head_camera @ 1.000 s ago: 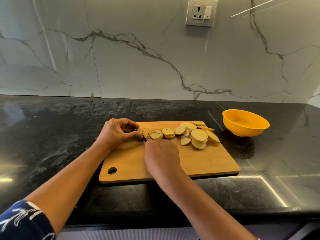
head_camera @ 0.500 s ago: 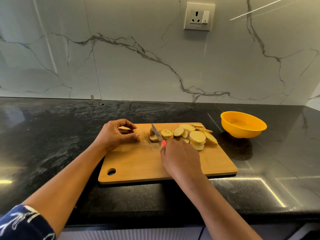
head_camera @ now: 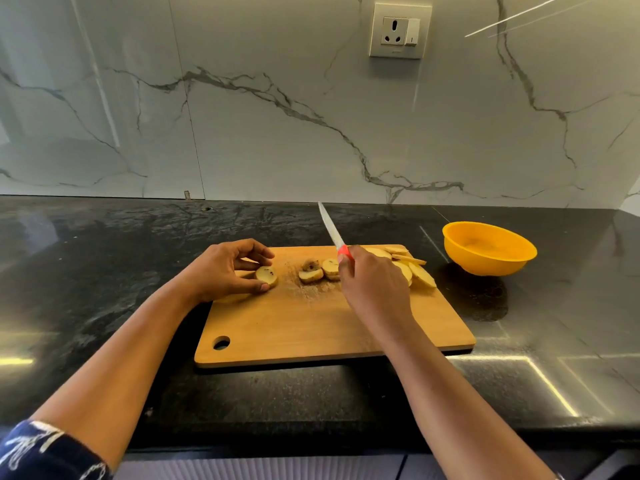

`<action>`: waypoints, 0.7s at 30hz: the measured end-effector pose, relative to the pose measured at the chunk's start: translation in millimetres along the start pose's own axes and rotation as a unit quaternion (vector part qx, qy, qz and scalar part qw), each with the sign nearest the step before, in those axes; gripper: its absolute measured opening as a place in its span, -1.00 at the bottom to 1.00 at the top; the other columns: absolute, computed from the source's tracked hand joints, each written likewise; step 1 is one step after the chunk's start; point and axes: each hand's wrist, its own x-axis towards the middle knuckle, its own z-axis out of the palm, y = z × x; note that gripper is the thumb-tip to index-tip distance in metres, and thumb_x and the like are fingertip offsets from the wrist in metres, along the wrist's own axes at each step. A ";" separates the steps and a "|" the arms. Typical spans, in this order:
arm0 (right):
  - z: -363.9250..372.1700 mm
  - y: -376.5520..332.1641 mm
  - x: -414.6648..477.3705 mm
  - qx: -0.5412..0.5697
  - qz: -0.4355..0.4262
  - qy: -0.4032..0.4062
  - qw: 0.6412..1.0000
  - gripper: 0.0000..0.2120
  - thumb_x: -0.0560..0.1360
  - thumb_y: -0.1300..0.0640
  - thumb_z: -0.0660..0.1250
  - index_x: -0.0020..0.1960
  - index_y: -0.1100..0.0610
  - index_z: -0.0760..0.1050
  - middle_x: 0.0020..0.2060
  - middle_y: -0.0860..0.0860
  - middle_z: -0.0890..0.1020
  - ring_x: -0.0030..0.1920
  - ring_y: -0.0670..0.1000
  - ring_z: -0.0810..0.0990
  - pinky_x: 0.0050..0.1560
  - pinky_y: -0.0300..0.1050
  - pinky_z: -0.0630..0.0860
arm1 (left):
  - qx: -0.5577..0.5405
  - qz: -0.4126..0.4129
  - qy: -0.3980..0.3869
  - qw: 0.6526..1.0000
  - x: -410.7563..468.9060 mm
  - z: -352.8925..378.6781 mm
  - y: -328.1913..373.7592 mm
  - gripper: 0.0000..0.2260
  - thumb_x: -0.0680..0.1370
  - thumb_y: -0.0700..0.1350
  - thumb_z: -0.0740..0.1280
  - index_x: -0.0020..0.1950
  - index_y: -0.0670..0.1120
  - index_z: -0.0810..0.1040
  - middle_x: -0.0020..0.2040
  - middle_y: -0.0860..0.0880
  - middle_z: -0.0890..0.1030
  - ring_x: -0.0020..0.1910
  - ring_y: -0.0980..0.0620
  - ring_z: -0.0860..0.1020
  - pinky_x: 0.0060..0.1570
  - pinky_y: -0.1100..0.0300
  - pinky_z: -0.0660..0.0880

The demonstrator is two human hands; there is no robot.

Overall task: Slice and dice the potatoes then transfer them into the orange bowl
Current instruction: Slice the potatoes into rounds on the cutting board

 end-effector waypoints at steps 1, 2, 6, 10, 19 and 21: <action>-0.7 4.6 1.0 0.012 0.009 0.005 1.000 -0.68 0.65 -0.03 0.06 0.21 0.09 0.50 -0.26 -0.06 0.55 -0.24 -0.07 0.54 -0.26 -0.15 0.49 | -0.001 0.002 -0.003 1.000 0.7 0.9 0.6 -0.57 0.32 -0.13 0.53 0.12 0.12 0.50 0.08 0.13 0.59 0.09 0.22 0.56 0.08 0.35 0.49; -1.3 9.6 2.3 0.019 0.018 0.007 1.000 -0.67 0.65 -0.04 0.06 0.20 0.09 0.50 -0.26 -0.07 0.54 -0.25 -0.07 0.54 -0.27 -0.16 0.48 | -0.002 0.004 -0.006 1.000 1.3 2.2 1.7 -0.55 0.33 -0.14 0.52 0.14 0.14 0.48 0.08 0.13 0.59 0.09 0.22 0.56 0.09 0.34 0.49; -1.2 27.2 7.0 0.020 0.030 0.005 0.999 -0.67 0.65 -0.06 0.08 0.16 0.09 0.53 -0.26 -0.06 0.56 -0.24 -0.07 0.55 -0.29 -0.17 0.47 | 0.011 0.022 0.005 1.000 1.7 10.6 9.0 -0.47 0.37 -0.16 0.51 0.21 0.21 0.40 0.10 0.16 0.56 0.08 0.27 0.52 -0.01 0.51 0.44; -0.3 31.8 4.0 0.020 0.024 0.012 0.999 -0.70 0.64 -0.03 0.10 0.16 0.09 0.52 -0.27 -0.04 0.57 -0.25 -0.07 0.53 -0.35 -0.21 0.36 | 0.022 0.043 0.056 0.997 1.8 17.9 13.6 -0.46 0.37 -0.12 0.51 0.25 0.16 0.38 0.11 0.13 0.55 0.06 0.22 0.54 -0.03 0.52 0.43; -1.2 30.4 0.9 0.025 0.020 0.024 0.999 -0.67 0.64 -0.04 0.10 0.27 0.08 0.47 -0.14 -0.03 0.62 -0.18 -0.08 0.54 -0.31 -0.22 0.42 | 0.064 0.005 0.031 0.997 9.5 31.6 16.4 -0.57 0.47 -0.15 0.43 0.29 0.07 0.41 0.14 0.11 0.54 0.12 0.19 0.51 -0.01 0.52 0.41; -1.3 28.2 -1.1 0.024 0.015 0.025 0.999 -0.67 0.64 -0.04 0.10 0.29 0.08 0.47 -0.11 -0.02 0.63 -0.17 -0.08 0.56 -0.22 -0.17 0.52 | 0.055 -0.001 0.017 0.998 10.1 34.3 18.4 -0.57 0.48 -0.16 0.42 0.29 0.07 0.40 0.17 0.11 0.54 0.17 0.19 0.49 0.13 0.43 0.40</action>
